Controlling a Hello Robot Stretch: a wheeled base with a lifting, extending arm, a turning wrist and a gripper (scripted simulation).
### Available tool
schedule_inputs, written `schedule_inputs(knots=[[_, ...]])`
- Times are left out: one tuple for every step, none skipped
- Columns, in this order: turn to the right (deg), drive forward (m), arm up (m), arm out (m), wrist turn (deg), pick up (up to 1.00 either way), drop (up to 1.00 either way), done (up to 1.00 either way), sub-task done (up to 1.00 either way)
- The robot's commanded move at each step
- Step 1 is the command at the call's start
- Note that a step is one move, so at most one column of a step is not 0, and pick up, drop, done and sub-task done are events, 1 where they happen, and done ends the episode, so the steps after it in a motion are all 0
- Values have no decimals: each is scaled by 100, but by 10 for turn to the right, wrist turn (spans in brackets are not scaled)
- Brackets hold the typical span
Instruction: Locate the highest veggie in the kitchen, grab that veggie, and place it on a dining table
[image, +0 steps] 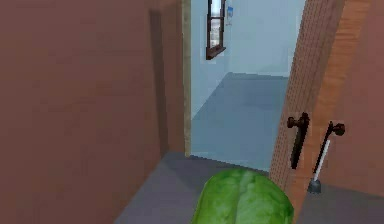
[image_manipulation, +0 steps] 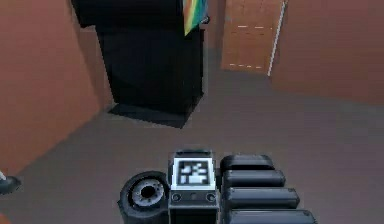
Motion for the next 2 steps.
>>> schedule_inputs(knots=[[0, 45, 0, 0, 0, 0, 0, 0, 0], [180, 0, 0, 0, 0, 0, 0, 0, 0]])
